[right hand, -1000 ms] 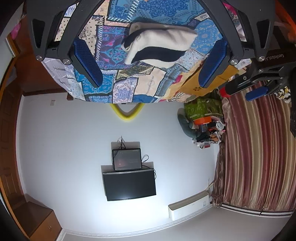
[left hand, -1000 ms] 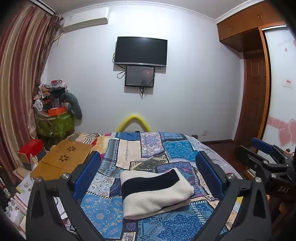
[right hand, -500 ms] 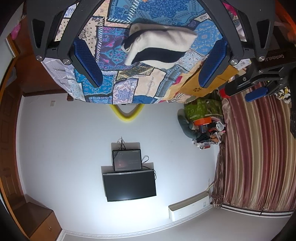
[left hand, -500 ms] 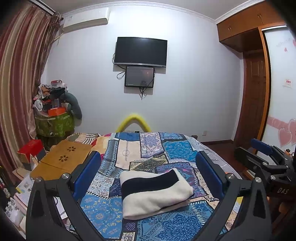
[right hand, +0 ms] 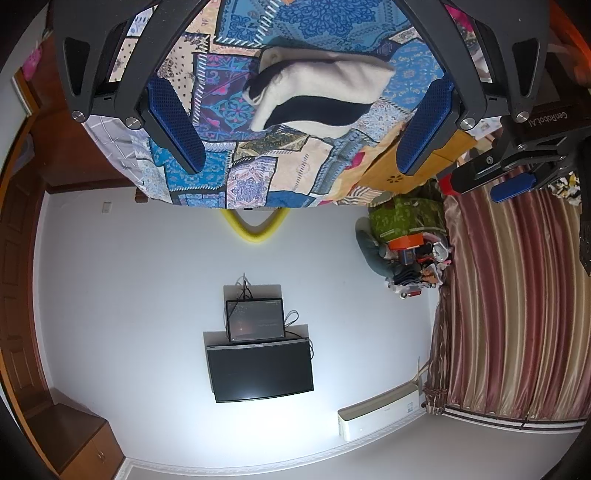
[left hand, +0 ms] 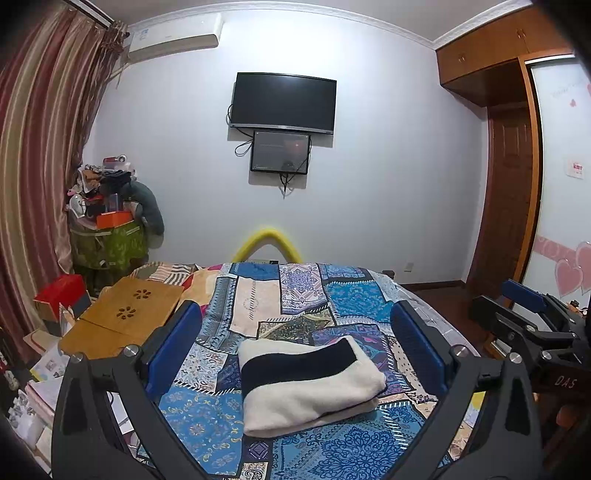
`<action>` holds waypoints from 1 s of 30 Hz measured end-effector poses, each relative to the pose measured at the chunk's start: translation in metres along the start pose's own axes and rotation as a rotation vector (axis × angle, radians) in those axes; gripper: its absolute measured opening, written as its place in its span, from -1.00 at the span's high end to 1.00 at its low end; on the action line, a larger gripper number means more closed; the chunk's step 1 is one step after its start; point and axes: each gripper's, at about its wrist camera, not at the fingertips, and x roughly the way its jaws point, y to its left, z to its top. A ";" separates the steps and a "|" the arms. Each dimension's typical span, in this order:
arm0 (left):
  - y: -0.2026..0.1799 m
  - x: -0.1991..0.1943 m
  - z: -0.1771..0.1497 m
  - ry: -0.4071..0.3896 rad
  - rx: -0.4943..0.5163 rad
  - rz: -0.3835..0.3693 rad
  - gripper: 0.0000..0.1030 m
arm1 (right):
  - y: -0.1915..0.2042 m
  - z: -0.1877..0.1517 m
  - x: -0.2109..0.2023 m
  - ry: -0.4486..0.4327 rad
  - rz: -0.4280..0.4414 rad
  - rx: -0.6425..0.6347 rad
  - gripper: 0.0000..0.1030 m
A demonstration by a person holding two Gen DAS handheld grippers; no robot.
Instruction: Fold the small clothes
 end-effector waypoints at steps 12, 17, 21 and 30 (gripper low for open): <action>-0.003 0.004 -0.002 0.031 0.017 -0.041 -0.99 | -0.001 0.001 0.000 0.010 0.001 -0.002 -1.00; -0.006 0.004 -0.001 0.029 0.025 -0.048 -0.99 | -0.001 0.002 0.000 0.009 0.001 -0.001 -1.00; -0.010 0.005 -0.001 0.033 0.031 -0.057 -0.99 | -0.001 0.001 0.000 0.008 -0.001 0.000 -1.00; -0.011 0.005 0.000 0.033 0.023 -0.057 -0.99 | -0.001 0.001 0.001 0.009 -0.003 0.004 -1.00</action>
